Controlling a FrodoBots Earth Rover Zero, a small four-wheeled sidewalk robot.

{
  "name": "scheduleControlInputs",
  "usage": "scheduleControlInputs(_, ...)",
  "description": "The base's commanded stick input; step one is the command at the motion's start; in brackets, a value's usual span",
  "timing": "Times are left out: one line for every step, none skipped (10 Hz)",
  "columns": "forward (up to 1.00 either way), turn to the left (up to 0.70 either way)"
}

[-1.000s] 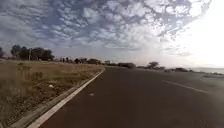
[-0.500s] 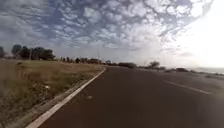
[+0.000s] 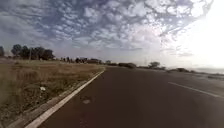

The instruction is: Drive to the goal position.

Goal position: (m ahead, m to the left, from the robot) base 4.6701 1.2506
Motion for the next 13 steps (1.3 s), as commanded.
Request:
scheduleControlInputs(0.45,0.00)
scheduleControlInputs(0.45,0.00)
scheduleControlInputs(0.45,0.00)
scheduleControlInputs(0.45,0.00)
scheduleControlInputs(0.45,0.00)
scheduleControlInputs(0.45,0.00)
scheduleControlInputs(0.45,0.00)
scheduleControlInputs(0.45,0.00)
scheduleControlInputs(0.45,0.00)
scheduleControlInputs(0.45,0.00)
scheduleControlInputs(0.45,0.00)
scheduleControlInputs(0.45,0.00)
scheduleControlInputs(0.45,0.00)
